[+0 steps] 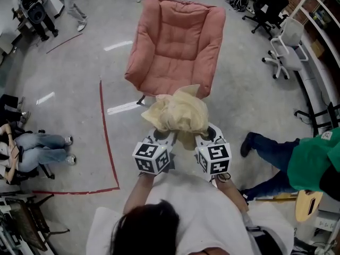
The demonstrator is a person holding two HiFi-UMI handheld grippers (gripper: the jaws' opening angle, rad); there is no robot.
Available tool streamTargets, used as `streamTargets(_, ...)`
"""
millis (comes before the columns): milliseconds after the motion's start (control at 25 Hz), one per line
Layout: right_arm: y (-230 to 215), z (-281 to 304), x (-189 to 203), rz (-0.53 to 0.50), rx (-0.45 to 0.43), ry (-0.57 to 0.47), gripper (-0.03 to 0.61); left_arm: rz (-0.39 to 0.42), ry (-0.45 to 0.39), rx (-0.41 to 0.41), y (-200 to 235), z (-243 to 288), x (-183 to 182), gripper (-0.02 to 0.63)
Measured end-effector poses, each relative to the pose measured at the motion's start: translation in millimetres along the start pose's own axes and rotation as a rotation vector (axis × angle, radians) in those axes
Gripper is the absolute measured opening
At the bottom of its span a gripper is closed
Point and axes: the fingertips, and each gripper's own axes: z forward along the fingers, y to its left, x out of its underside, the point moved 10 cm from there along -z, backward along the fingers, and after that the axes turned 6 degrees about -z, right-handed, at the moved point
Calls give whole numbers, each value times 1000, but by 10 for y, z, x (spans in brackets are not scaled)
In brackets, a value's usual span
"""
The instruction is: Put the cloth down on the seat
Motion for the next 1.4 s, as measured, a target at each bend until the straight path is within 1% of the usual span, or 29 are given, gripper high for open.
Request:
streamTargets(480,-182,948,-404,45,66,22,86,21,70,59,746,625,-697,91)
streamTargets(640,-216,1181,-481,58,103,29,86,51,84,71,930,791,-865,91)
streamTargets(800,-223,1382,-549,63,124,34,86,56,85,71,1102,908,-974,91)
streamTargets(1080,-310,1609,-626,64,135,39,86,55,93,60,1284,1086,-1094,91)
streamTargets(1400,-519,1952,-639,47,108,51,86,42,111,16,1485,1379,-1146,91)
